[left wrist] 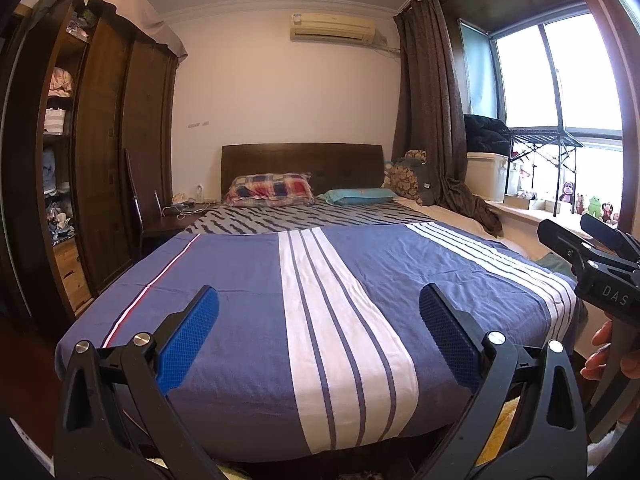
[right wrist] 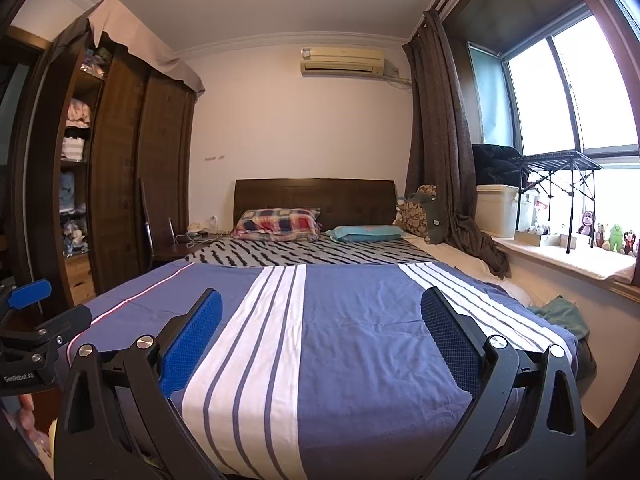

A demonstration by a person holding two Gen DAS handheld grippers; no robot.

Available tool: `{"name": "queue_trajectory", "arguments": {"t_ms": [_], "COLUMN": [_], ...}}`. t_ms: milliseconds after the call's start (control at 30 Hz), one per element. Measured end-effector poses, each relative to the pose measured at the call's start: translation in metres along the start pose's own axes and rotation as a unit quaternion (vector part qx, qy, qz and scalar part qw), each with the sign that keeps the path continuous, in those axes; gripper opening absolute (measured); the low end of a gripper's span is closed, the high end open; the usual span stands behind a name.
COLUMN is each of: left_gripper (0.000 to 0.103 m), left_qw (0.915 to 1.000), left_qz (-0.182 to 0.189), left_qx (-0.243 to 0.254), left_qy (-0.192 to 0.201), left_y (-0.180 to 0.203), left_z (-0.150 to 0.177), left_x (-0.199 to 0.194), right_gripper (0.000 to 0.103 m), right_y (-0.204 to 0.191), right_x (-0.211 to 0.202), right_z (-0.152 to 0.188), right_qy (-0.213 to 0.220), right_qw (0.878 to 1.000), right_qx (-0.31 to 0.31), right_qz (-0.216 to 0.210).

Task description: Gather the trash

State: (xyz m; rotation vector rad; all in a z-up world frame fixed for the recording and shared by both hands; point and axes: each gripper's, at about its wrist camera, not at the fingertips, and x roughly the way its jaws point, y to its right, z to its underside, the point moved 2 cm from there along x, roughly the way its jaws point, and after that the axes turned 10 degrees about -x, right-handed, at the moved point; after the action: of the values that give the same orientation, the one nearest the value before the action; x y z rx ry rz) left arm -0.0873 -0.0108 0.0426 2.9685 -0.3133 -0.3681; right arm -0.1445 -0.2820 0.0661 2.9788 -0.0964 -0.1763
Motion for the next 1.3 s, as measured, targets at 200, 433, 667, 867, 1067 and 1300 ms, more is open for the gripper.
{"name": "queue_trajectory", "arguments": {"t_ms": [200, 433, 667, 867, 1067, 1300], "left_gripper": [0.095, 0.095, 0.095, 0.095, 0.095, 0.095], "left_qw": [1.0000, 1.0000, 1.0000, 1.0000, 1.0000, 1.0000], "left_qz": [0.001, 0.001, 0.001, 0.002, 0.005, 0.003], "left_qx": [0.002, 0.004, 0.003, 0.004, 0.006, 0.006], "left_qy": [-0.002, 0.000, -0.001, -0.002, -0.003, -0.004], "left_y": [0.0000, -0.0004, -0.0007, -0.0005, 0.0011, 0.0011], "left_z": [0.0003, 0.0011, 0.0012, 0.0018, 0.0016, 0.0019], "left_x": [0.0003, 0.0001, -0.0002, -0.0003, -0.0005, -0.0016], "right_gripper": [0.100, 0.100, 0.100, 0.100, 0.100, 0.100], "right_y": [0.0004, 0.0007, 0.0008, -0.0002, -0.0011, -0.0025], "right_x": [-0.0003, -0.0004, -0.0016, -0.0025, -0.0025, -0.0010], "right_z": [0.0026, 0.0031, 0.0036, 0.0030, 0.0019, 0.0000], "right_qy": [-0.002, -0.003, -0.002, -0.003, -0.004, -0.006], "right_qw": [1.000, 1.000, 1.000, 1.000, 1.000, 1.000], "right_qx": [0.004, 0.007, 0.008, 0.010, 0.010, 0.010], "right_qz": [0.001, 0.001, -0.002, -0.007, -0.008, -0.008]}}
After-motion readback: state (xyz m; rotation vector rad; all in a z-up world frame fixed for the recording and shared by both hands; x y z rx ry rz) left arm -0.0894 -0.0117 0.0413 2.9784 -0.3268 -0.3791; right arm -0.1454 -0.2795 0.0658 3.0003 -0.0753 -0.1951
